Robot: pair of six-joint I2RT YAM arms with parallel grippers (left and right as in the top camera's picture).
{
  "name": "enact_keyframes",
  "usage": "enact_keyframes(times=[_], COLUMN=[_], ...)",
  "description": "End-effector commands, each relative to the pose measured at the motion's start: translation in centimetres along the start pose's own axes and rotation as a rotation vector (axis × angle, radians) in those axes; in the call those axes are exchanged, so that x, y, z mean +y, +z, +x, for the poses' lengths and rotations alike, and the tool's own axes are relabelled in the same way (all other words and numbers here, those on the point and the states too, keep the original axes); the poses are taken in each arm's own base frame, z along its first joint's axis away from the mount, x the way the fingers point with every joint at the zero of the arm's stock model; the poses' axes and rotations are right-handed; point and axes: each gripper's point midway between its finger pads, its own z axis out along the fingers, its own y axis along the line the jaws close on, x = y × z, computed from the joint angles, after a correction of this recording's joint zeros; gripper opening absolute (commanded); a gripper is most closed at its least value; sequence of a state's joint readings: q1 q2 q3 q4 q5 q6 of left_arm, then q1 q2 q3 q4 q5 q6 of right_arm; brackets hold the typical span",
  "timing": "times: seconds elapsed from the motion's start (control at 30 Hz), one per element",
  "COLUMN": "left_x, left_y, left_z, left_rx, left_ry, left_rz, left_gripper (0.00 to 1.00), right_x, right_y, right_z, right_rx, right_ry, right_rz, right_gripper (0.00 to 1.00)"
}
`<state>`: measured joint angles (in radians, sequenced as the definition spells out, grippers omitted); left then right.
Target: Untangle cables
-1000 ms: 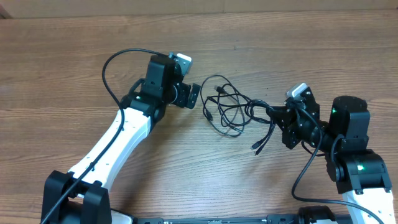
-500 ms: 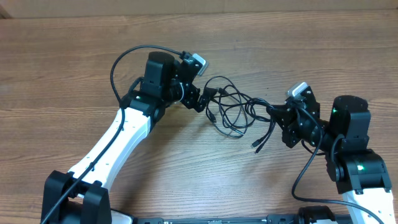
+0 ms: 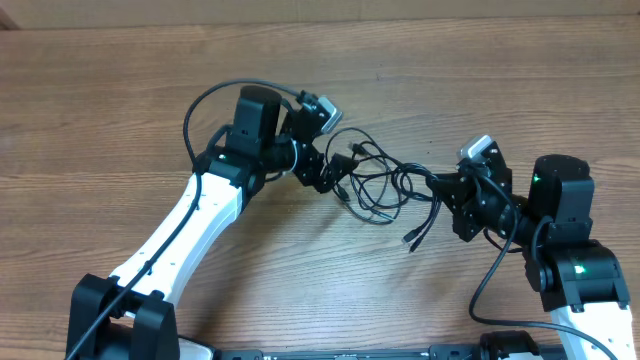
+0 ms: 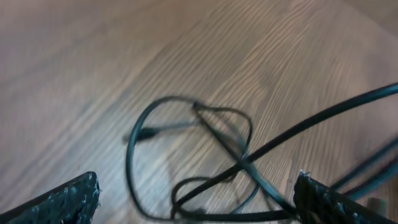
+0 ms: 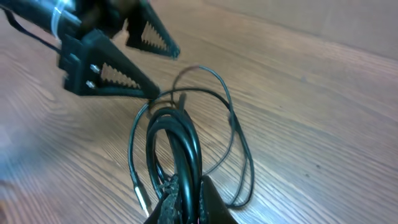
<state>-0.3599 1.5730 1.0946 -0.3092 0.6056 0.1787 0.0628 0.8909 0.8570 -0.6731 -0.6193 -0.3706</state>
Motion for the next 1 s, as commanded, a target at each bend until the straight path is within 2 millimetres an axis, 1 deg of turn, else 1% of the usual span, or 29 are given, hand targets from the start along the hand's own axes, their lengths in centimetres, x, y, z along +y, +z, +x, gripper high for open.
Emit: enact_keyframes(times=[0.0, 0.23, 0.33, 0.4, 0.53, 0.67, 0.73, 0.8, 0.97], left_x=[0.9, 0.2, -0.1, 0.1, 1.7, 3.6, 4.1, 4.3, 5.0], left_y=[0.3, 0.7, 0.8, 0.9, 0.7, 0.4, 0.5, 0.9, 2.6], left_z=[0.7, 0.3, 0.5, 0.9, 2.9, 5.4, 6.6, 7.7, 10.5], left_rx=[0.033, 0.023, 0.033, 0.052, 0.126, 0.208, 0.251, 0.287, 0.367], left_ry=[-0.032, -0.014, -0.013, -0.017, -0.038, -0.048, -0.060, -0.072, -0.119], left_rz=[-0.053, -0.041, -0.038, -0.059, -0.170, -0.279, -0.308, -0.305, -0.289], left_gripper=[1.00, 0.99, 1.00, 0.99, 1.00, 1.00, 1.00, 1.00, 1.00], right_x=[2.1, 3.5, 3.7, 3.7, 3.8, 4.6, 4.8, 4.9, 4.9], right_y=[-0.3, 0.1, 0.2, 0.1, 0.1, -0.4, -0.6, -0.9, -1.6], right_z=[-1.4, -1.6, -1.7, -1.7, -2.2, -3.4, -4.0, -4.7, -6.6], right_rx=[-0.056, -0.056, -0.058, -0.061, -0.082, -0.134, -0.164, -0.190, -0.264], right_ry=[-0.043, -0.072, -0.078, -0.079, -0.086, -0.120, -0.139, -0.146, -0.153], right_rz=[-0.093, -0.137, -0.143, -0.142, -0.151, -0.189, -0.194, -0.192, -0.179], right_gripper=[0.04, 0.04, 0.04, 0.04, 0.04, 0.04, 0.04, 0.04, 0.04])
